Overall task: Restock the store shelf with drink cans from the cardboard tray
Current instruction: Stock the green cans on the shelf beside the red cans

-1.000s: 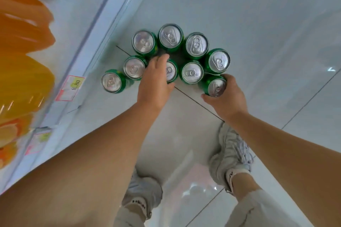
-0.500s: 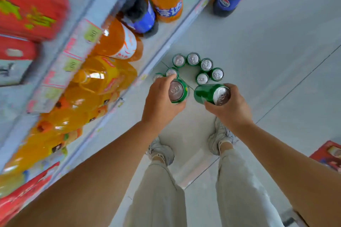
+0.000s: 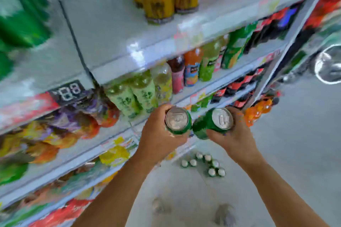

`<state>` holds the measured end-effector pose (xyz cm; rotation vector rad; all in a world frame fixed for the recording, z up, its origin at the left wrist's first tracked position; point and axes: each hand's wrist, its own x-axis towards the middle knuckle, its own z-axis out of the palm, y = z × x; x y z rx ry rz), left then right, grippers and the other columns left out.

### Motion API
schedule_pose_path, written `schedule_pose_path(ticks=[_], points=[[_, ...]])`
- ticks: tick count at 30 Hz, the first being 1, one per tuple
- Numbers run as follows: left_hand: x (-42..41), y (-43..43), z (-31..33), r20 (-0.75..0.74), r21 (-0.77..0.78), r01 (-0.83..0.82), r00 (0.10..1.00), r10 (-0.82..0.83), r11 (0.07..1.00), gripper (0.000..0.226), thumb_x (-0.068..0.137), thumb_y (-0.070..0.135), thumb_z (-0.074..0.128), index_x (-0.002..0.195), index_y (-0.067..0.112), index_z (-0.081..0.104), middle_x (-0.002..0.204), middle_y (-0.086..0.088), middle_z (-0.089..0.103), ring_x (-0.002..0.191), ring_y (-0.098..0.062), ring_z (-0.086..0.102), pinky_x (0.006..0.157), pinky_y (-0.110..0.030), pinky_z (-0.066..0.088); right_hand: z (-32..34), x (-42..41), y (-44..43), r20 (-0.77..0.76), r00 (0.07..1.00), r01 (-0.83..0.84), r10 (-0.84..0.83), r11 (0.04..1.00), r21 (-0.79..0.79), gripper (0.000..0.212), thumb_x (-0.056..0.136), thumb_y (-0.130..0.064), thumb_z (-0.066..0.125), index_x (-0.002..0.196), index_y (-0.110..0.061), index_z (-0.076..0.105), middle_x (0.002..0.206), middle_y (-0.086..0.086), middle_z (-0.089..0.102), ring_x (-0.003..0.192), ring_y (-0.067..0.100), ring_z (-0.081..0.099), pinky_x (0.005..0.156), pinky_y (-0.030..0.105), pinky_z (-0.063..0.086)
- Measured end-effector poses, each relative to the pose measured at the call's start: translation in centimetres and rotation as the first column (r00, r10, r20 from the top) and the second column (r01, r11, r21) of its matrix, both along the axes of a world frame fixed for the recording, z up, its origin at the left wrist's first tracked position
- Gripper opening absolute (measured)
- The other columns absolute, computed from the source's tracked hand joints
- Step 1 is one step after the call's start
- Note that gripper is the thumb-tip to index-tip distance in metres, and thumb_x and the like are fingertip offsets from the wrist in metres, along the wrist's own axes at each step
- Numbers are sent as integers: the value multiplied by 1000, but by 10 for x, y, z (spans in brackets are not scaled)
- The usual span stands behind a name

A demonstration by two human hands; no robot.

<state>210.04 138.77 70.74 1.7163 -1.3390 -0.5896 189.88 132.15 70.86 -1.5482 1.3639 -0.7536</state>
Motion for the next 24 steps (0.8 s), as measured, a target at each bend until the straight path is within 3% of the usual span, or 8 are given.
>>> schedule_pose_path(ticks=[2, 6, 9, 12, 16, 20, 24], points=[[16, 23, 43, -48, -88, -32, 998, 28, 996, 63, 64, 30, 88, 116, 35, 53, 111, 19, 61, 104, 2, 57, 83, -10, 44, 46, 21, 11, 95, 993, -69, 74, 996, -52, 59, 69, -15, 85, 108, -39, 48, 99, -24, 63, 94, -9, 60, 76, 11, 47], [48, 58, 104, -129, -254, -140, 986, 110, 957, 65, 64, 39, 80, 123, 37, 52, 119, 17, 58, 114, -4, 57, 95, -26, 49, 114, 66, 28, 184, 959, -179, 214, 965, -189, 52, 75, -19, 81, 112, -41, 51, 105, -19, 64, 100, 0, 62, 80, 22, 50], [76, 84, 135, -157, -340, -226, 971, 182, 913, 64, 66, 37, 81, 124, 35, 53, 120, 13, 58, 115, -6, 57, 95, -30, 50, 150, 105, 37, 233, 929, -223, 287, 938, -266, 50, 76, -22, 79, 116, -36, 52, 103, -21, 63, 97, 0, 63, 77, 21, 52], [101, 111, 157, -196, -385, -323, 944, 265, 865, 64, 64, 41, 79, 123, 36, 54, 120, 15, 59, 114, -4, 58, 90, -25, 52, 176, 146, 43, 275, 895, -257, 351, 910, -325, 60, 72, -22, 84, 119, -30, 49, 99, -22, 64, 92, -2, 63, 71, 18, 53], [129, 144, 168, -205, -415, -423, 906, 370, 806, 62, 68, 30, 81, 124, 36, 56, 121, 13, 61, 113, -7, 60, 86, -25, 53, 197, 200, 48, 269, 861, -307, 431, 864, -398, 55, 73, -21, 83, 114, -32, 48, 104, -18, 61, 92, -5, 62, 74, 13, 52], [144, 167, 172, -218, -421, -485, 874, 433, 766, 57, 68, 28, 79, 120, 36, 58, 119, 10, 62, 109, -8, 62, 82, -20, 53, 204, 250, 42, 210, 847, -365, 488, 823, -436, 62, 69, -29, 84, 121, -28, 50, 108, -14, 65, 96, -3, 63, 81, 20, 53], [152, 180, 170, -217, -408, -504, 863, 456, 761, 59, 64, 42, 76, 120, 36, 59, 121, 5, 63, 111, -14, 62, 84, -30, 55, 208, 287, 29, 143, 844, -410, 517, 794, -448, 65, 69, -29, 84, 125, -25, 52, 107, -15, 65, 93, -5, 62, 76, 14, 50]])
